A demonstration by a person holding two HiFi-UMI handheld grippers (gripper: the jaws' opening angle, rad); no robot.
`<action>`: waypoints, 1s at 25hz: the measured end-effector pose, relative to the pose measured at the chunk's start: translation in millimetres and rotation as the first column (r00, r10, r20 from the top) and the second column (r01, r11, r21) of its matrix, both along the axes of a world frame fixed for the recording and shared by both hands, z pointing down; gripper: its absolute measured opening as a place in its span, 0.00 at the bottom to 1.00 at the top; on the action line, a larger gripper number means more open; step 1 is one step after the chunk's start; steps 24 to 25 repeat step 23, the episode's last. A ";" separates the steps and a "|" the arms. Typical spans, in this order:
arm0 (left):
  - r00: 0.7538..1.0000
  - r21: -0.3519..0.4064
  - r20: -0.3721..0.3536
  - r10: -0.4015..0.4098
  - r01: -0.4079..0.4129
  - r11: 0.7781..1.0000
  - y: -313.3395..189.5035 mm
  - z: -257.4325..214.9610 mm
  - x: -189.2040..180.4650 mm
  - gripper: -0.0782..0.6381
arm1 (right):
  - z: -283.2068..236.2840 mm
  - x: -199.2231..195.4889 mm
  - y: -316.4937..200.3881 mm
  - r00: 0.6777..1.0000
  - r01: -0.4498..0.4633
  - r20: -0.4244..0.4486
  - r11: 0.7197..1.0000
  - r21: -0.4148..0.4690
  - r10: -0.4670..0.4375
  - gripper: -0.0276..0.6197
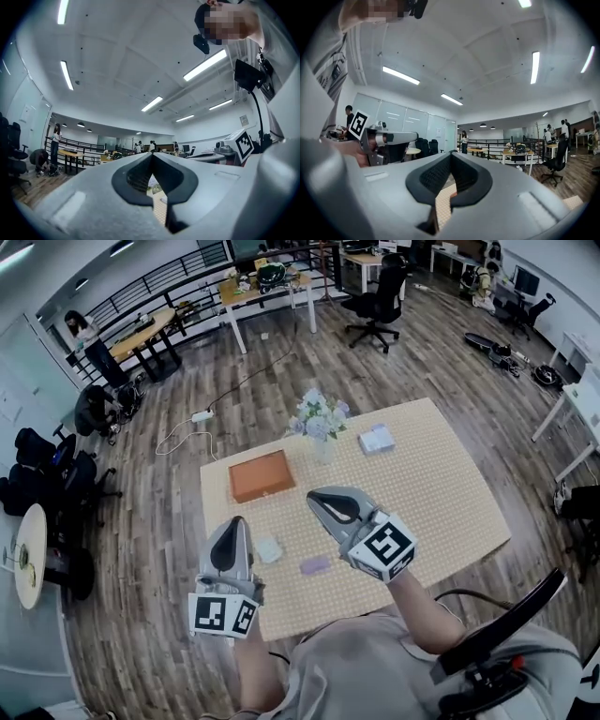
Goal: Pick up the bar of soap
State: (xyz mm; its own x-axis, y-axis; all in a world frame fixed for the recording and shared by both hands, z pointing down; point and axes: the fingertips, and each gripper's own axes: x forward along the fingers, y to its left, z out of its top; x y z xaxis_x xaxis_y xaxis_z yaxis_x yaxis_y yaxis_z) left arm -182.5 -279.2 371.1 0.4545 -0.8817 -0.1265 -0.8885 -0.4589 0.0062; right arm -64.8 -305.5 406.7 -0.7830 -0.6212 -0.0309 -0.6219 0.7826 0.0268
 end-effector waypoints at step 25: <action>0.998 0.016 -0.056 0.034 -0.033 0.999 17.2 4.2 -0.7 0.10 | -14.6 5.1 8.8 0.999 0.005 0.044 1.000 0.013 -0.006 0.04</action>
